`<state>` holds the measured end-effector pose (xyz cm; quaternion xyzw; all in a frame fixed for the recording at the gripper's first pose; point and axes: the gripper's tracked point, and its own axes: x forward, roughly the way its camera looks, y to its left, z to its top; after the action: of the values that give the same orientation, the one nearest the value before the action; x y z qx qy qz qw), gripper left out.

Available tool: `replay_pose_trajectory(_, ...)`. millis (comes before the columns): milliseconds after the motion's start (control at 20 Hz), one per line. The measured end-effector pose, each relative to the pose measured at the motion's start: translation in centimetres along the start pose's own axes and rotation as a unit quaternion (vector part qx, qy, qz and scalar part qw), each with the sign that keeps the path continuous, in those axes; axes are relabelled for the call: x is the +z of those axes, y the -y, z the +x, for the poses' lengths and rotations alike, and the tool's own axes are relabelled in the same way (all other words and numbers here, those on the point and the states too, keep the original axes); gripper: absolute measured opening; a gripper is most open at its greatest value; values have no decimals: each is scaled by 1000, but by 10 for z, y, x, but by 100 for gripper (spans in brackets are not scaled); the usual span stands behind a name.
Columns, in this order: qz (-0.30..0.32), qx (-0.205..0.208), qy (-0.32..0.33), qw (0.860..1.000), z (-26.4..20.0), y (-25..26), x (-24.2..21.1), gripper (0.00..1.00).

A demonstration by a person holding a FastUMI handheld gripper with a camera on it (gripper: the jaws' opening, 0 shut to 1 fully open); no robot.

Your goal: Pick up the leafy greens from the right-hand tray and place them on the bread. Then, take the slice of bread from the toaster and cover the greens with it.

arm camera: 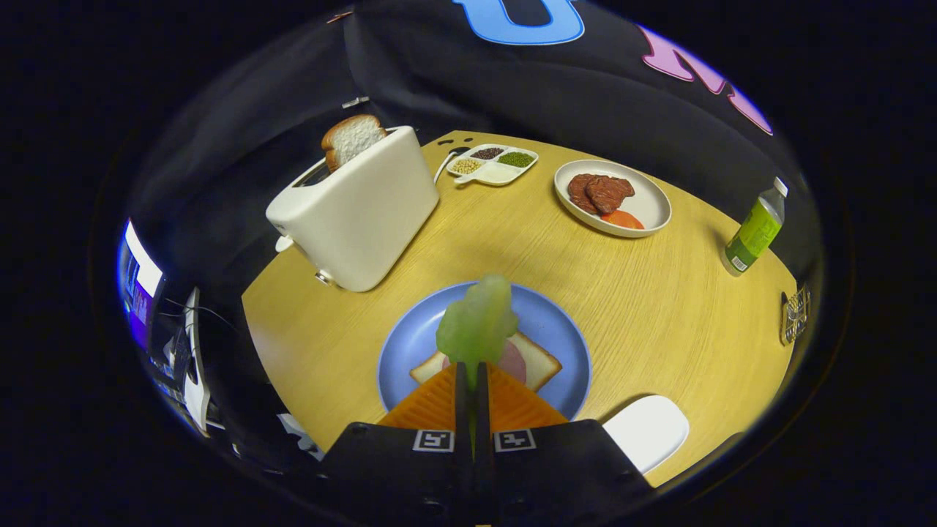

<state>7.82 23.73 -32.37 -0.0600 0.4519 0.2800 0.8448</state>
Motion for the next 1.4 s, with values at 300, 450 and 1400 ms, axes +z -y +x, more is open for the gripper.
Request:
replay_pose_trajectory(300, 0, -12, -17, 1000, 14, 2, -3, 22)
replay_pose_trajectory(450, -2, -19, -20, 1000, 17, 2, -4, 38)
replay_pose_trajectory(1400, -22, -36, 40, 998, -16, -17, 16, 99)
